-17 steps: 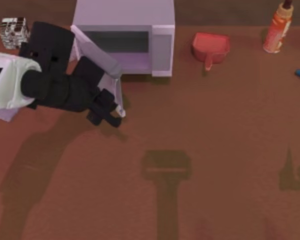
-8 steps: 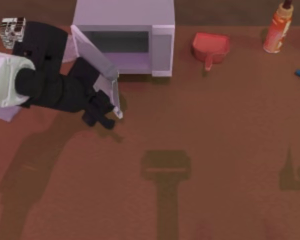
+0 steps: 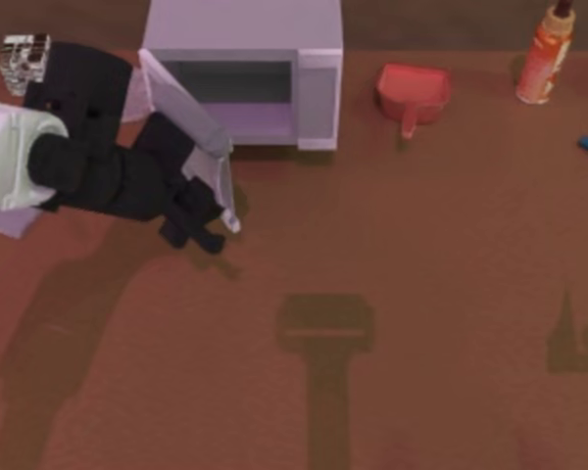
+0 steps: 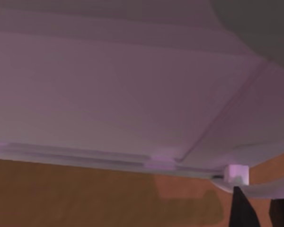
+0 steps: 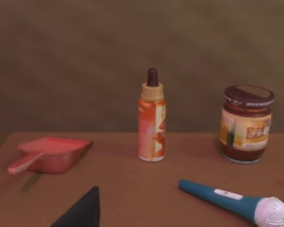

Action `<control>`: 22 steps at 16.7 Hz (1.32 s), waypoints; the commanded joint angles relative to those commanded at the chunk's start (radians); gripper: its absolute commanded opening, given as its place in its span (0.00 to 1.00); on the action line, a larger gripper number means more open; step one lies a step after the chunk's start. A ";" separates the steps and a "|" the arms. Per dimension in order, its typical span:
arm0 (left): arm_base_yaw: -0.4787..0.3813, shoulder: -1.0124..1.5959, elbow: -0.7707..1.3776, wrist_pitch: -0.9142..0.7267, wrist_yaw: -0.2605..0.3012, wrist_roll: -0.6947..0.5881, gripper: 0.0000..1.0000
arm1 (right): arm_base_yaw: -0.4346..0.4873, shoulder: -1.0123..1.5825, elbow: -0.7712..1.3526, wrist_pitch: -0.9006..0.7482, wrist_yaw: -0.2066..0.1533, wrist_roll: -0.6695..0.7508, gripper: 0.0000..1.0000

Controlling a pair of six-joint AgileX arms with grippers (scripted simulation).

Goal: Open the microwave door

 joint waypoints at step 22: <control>0.029 -0.003 0.002 -0.032 0.045 0.070 0.00 | 0.000 0.000 0.000 0.000 0.000 0.000 1.00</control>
